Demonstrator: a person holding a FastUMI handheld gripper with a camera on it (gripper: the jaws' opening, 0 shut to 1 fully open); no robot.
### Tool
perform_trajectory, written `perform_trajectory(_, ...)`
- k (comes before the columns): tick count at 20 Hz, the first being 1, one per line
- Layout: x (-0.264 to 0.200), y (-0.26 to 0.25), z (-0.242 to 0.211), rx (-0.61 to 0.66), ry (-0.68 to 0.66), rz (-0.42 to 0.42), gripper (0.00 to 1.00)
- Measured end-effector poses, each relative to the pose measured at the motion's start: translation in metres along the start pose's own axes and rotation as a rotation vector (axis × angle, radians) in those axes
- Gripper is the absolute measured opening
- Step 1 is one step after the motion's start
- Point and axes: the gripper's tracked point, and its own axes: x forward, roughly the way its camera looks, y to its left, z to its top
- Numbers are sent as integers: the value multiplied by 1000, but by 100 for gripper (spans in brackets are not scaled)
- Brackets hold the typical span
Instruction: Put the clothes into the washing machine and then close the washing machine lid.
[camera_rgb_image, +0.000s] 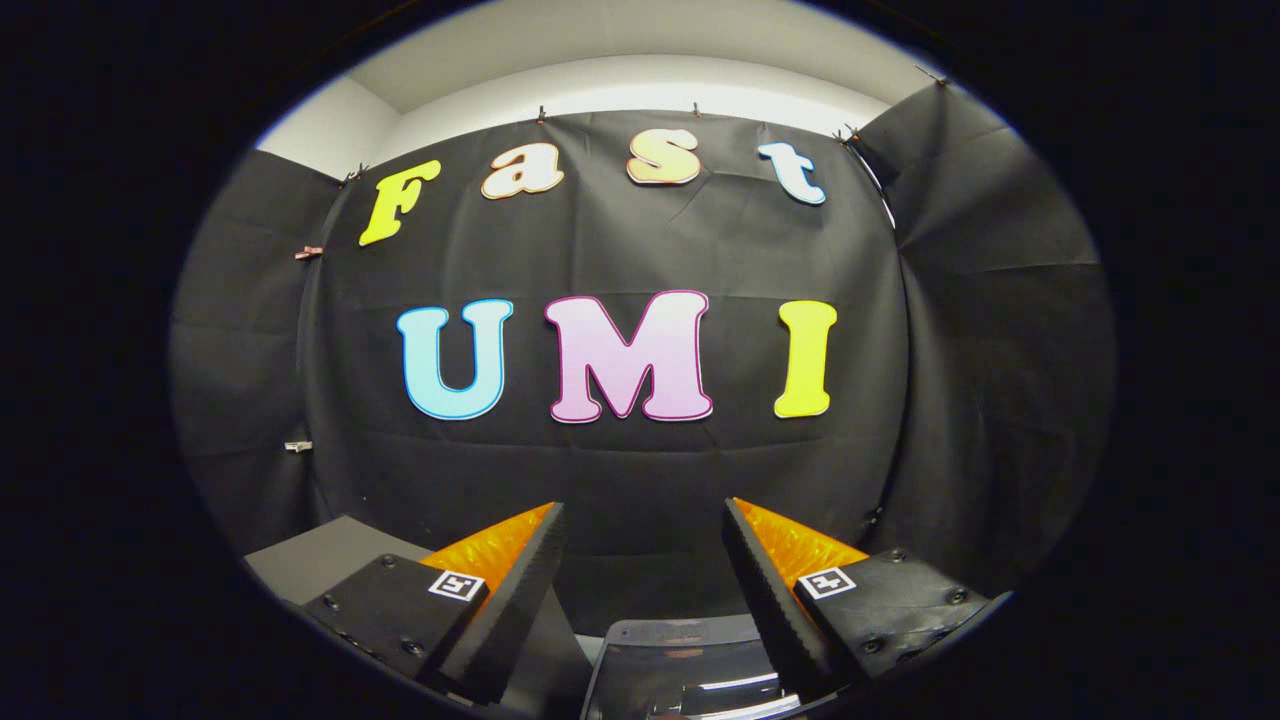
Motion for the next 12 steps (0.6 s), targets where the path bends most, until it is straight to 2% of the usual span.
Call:
perform_trajectory(4,2,-6,-1,-24,-2,-23,98)
perform_trajectory(12,-1,-2,3,-16,-15,-17,99)
